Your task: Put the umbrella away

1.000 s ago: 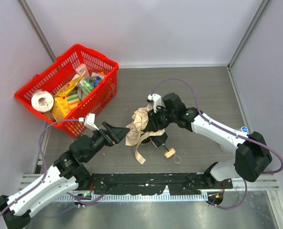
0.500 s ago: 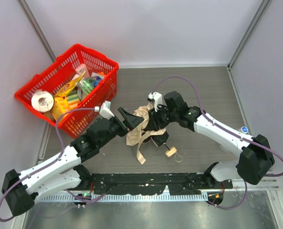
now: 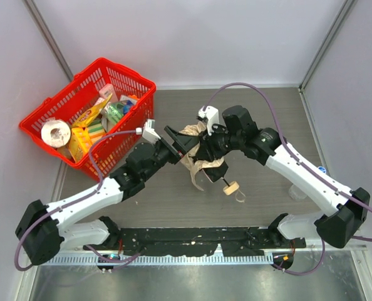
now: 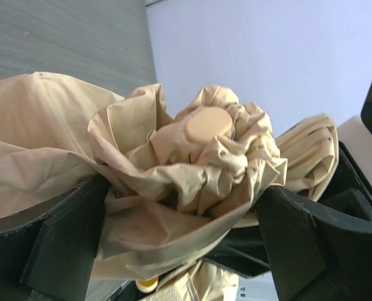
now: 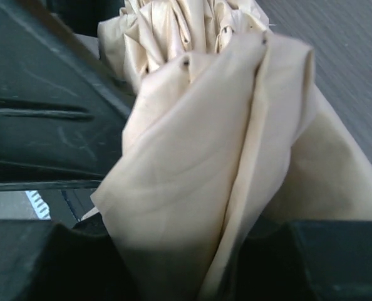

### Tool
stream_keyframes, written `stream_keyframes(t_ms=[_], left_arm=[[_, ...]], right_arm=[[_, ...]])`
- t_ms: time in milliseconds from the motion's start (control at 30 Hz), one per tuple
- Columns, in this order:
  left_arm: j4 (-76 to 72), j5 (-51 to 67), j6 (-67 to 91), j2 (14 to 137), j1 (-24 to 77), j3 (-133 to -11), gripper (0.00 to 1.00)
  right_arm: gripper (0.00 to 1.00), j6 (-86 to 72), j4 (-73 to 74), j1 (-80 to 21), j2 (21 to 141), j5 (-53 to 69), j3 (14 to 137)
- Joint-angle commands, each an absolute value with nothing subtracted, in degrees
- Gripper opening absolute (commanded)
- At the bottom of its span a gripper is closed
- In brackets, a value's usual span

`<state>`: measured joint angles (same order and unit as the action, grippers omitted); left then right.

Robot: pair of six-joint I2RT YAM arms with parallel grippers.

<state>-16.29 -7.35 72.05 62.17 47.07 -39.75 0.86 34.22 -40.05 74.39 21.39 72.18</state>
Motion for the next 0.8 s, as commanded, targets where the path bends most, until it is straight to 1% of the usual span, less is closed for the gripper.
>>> stream_keyframes(t_ms=[0, 33, 100, 167, 267, 300, 367, 400, 433, 533, 567, 667, 733, 767], left_arm=[[-38.98, -5.55, 72.33, 68.01, 45.53, -40.34, 1.00], [-43.20, -4.49, 72.51, 70.12, 45.09, -40.25, 0.98], [-49.72, -2.91, 72.33, 73.46, 44.65, -40.17, 0.90], [-56.22, -0.98, 71.29, 76.36, 44.30, -39.38, 0.78], [-60.98, -0.26, 70.66, 80.58, 44.38, -36.92, 0.53], [-63.08, 1.65, 70.93, 81.64, 44.30, -35.61, 0.42], [-68.45, 2.98, 69.79, 85.15, 44.30, -33.24, 0.24], [-71.16, 3.16, 69.35, 86.73, 44.30, -31.83, 0.15], [-75.11, 3.69, 68.91, 88.66, 44.21, -30.25, 0.09], [-87.33, 6.05, 65.67, 95.95, 44.03, -26.03, 0.03], [-88.49, 7.11, 65.31, 98.33, 43.86, -25.58, 0.00], [-88.51, 10.10, 61.81, 101.51, 43.94, -24.70, 0.00], [-88.51, 7.84, 60.73, 101.43, 44.21, -21.90, 0.00], [-88.51, 7.30, 60.38, 100.99, 44.12, -20.67, 0.00]], right_arm=[[0.01, 6.14, 40.23, -42.01, 74.35, 17.59, 79.09], [0.01, 7.11, 41.30, -42.10, 74.62, 17.06, 80.23], [0.01, 8.52, 43.15, -42.28, 75.76, 15.74, 80.68], [0.01, 9.22, 43.85, -42.63, 76.64, 12.67, 80.16], [0.01, 9.84, 41.93, -43.68, 78.04, 7.57, 76.83], [0.01, 9.84, 40.44, -43.86, 78.31, 7.04, 74.73], [0.01, 9.41, 34.13, -44.82, 78.92, 3.35, 70.34], [0.01, 8.88, 32.36, -45.87, 79.27, -2.49, 69.01], [0.01, 8.62, 29.04, -47.36, 80.23, -5.25, 66.12], [0.01, 5.99, 23.83, -49.74, 81.65, -8.26, 61.63], [0.01, 4.76, 20.25, -50.44, 81.39, -8.26, 60.92], [0.01, 0.89, 15.39, -51.06, 81.21, -4.41, 57.06], [0.01, -2.17, 11.27, -51.15, 81.65, -1.50, 54.77], [0.01, -2.81, 10.03, -51.24, 81.82, 1.81, 53.71]])
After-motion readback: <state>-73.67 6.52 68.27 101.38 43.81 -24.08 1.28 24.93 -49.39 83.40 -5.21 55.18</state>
